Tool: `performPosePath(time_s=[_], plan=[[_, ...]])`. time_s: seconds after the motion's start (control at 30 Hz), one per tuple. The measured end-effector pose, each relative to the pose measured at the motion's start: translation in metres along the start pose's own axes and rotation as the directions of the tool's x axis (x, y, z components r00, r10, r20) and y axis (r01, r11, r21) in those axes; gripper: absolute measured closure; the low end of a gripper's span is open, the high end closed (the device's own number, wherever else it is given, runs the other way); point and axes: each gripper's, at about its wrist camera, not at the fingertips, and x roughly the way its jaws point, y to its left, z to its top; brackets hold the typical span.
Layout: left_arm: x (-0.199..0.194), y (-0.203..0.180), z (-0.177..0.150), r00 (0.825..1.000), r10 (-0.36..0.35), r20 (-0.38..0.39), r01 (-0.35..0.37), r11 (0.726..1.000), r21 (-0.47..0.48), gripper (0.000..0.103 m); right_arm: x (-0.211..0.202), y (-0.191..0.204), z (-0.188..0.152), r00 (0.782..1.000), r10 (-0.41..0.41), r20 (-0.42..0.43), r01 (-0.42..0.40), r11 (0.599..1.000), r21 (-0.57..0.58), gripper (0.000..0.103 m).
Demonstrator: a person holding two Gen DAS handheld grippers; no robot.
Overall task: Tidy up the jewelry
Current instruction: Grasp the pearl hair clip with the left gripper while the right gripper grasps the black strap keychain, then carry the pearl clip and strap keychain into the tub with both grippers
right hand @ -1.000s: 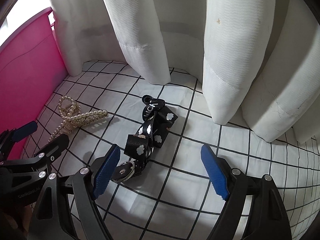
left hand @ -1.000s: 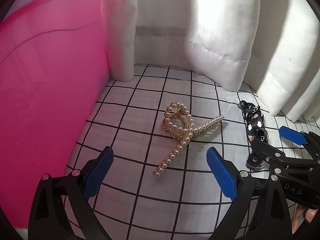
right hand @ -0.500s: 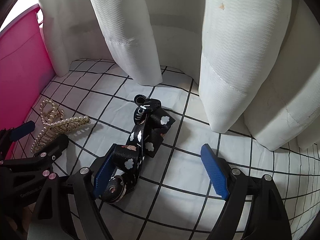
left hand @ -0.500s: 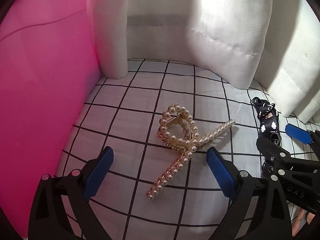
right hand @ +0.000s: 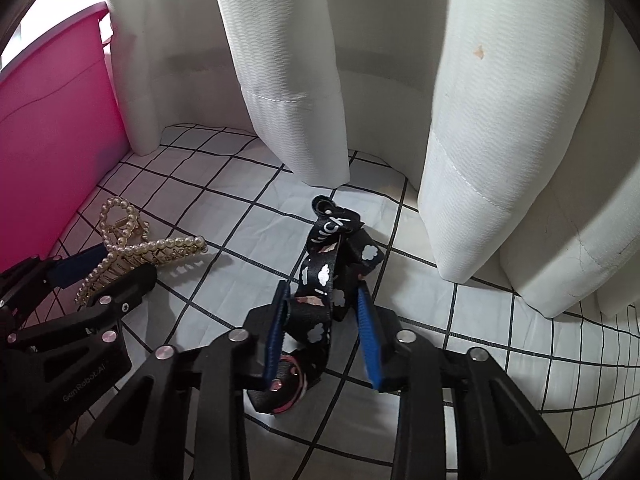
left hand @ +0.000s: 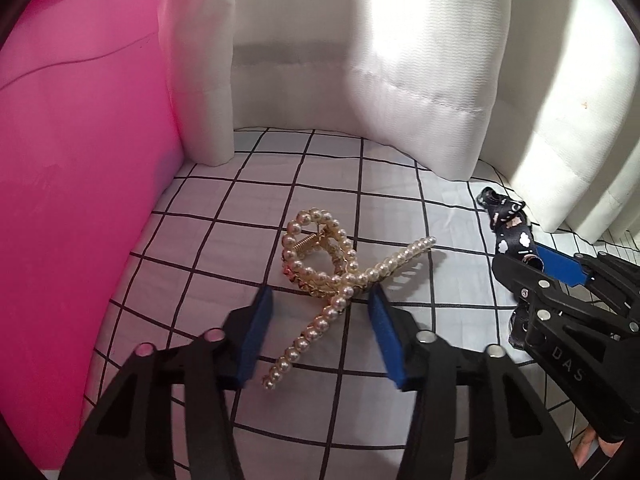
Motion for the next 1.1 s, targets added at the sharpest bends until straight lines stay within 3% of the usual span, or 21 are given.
performPosePath(time_s=[0.07, 0.17, 0.77, 1.1], plan=[[-0.002, -0.002, -0.002, 1.000, 0.008, -0.002, -0.008, 1.000, 0.008, 0.067, -0.002, -0.001, 0.000, 1.000, 0.012, 0.003, -0.012, 1.000, 0.010, 0.086], [-0.006, -0.001, -0.006, 1.000, -0.005, -0.008, 0.005, 1.000, -0.009, 0.068, -0.010, 0.000, -0.003, 1.000, 0.022, 0.005, -0.022, 0.999, 0.023, 0.087], [-0.078, 0.007, -0.033, 0.999, -0.047, -0.001, 0.047, 0.998, -0.047, 0.068, -0.096, -0.006, -0.038, 0.997, 0.071, 0.031, -0.072, 0.997, 0.033, 0.088], [-0.150, 0.005, -0.024, 0.995, -0.046, 0.086, 0.051, 0.996, -0.066, 0.068, -0.173, -0.002, -0.029, 0.989, 0.098, 0.108, -0.095, 0.995, -0.038, 0.088]])
